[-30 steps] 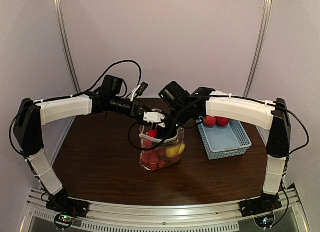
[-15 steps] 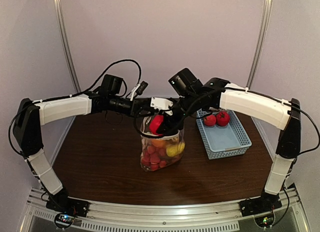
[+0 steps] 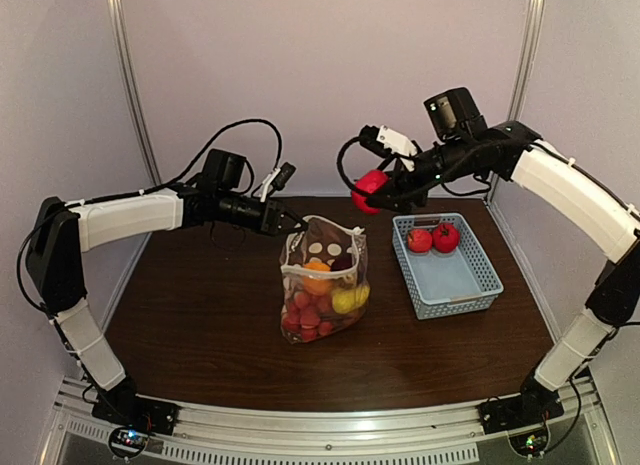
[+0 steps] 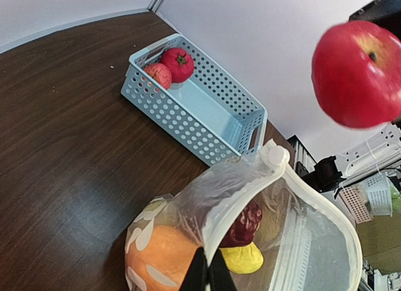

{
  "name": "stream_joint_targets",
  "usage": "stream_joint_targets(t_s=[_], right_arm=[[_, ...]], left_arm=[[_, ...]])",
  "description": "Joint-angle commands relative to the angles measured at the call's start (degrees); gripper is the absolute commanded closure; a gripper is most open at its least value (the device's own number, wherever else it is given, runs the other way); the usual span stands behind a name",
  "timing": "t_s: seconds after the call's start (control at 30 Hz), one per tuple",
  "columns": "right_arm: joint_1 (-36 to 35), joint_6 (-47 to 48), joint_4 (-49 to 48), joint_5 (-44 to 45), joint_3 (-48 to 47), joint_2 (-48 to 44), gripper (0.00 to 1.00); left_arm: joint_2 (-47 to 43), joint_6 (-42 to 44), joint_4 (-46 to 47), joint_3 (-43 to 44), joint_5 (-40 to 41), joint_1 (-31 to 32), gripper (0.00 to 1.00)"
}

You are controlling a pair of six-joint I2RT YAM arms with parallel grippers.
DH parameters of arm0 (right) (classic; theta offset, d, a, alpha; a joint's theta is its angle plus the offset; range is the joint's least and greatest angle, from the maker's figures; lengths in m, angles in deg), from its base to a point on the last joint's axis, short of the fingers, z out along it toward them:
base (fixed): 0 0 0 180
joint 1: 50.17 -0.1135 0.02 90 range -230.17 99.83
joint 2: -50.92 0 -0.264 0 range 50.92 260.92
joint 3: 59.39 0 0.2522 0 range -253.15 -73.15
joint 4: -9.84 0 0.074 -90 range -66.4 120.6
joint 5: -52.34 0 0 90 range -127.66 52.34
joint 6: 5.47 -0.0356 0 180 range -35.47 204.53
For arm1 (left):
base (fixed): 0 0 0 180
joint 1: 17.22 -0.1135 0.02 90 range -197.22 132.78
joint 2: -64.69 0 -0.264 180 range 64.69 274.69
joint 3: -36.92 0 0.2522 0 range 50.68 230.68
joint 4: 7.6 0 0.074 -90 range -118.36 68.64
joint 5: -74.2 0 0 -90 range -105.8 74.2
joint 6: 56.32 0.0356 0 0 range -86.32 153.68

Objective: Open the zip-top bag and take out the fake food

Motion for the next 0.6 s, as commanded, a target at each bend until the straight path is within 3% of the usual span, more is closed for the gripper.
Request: stream_joint_targets(t_s=[0.0,0.27,0.57], right_arm=[[7.53,-1.93,-0.74,-2.73,5.53,-2.92,0.34],[23.12,-5.68,-8.23,-3.26,20.87,-2.79,0.37],[24.94,-3.81,-10.62,1.84,27.07,4.73,0.35]], left_arm=[[-1.61,1.25,1.74,-0.31,0.51,-0.08,1.0],[-1.43,1.25,1.57,-0.31,1.11,-0.08,1.0],[-0.98,1.25,1.41,-0.31,1.38,-0.08,1.0]])
